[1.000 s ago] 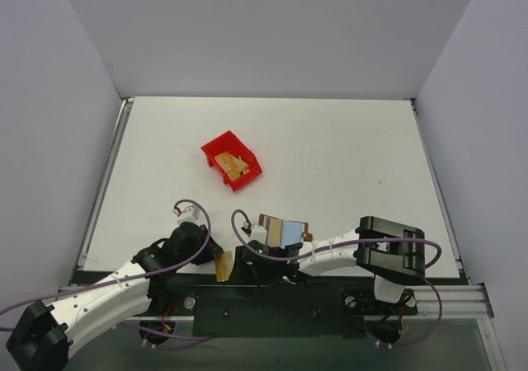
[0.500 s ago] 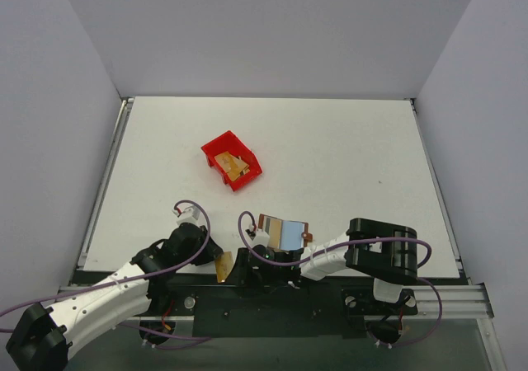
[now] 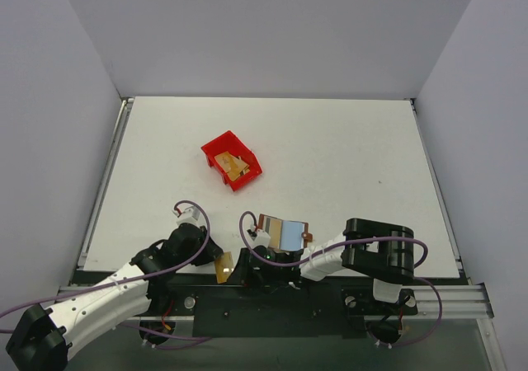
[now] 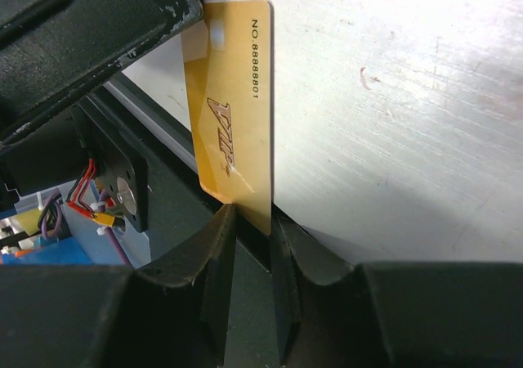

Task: Put the credit cards into the card holder
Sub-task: Move the credit card to the corner of the board, then pick up the credit card at the corner of the board.

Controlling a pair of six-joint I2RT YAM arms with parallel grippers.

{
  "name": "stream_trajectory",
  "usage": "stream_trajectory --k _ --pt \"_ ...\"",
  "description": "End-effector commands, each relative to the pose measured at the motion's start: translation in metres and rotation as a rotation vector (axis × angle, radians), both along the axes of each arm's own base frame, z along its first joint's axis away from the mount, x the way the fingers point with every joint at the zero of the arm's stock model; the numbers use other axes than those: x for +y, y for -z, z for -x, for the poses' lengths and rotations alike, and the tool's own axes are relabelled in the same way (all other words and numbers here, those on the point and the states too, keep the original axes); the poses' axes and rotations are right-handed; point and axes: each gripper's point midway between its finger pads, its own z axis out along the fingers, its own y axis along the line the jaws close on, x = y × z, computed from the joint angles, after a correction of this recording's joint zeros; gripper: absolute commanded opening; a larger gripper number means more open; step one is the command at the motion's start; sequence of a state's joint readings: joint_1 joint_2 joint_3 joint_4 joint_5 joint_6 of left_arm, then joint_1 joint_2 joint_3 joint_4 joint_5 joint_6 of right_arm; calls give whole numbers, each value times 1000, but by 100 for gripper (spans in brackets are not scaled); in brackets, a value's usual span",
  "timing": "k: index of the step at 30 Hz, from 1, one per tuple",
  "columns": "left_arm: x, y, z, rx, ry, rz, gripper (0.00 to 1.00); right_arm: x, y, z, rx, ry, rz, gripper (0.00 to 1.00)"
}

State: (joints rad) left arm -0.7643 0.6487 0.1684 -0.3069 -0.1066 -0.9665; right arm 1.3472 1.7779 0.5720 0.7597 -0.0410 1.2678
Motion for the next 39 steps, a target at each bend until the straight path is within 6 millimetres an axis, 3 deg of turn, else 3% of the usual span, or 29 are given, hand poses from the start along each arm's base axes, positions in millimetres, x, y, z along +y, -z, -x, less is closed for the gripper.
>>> stream_trajectory --k 1,11,25,31,39 --pt "4 10 9 37 9 -18 30 -15 11 -32 -83 107 59 18" --pt "4 12 11 44 8 -14 30 -12 2 -38 -112 117 18 18" --pt "2 1 4 21 -2 -9 30 -13 -16 -41 -146 107 -30 1" --pt "2 -15 -7 -19 -30 -18 31 -15 -21 -42 -148 101 -36 0" --pt "-2 -46 -25 -87 -59 -11 46 -25 -31 -51 -179 100 -29 0"
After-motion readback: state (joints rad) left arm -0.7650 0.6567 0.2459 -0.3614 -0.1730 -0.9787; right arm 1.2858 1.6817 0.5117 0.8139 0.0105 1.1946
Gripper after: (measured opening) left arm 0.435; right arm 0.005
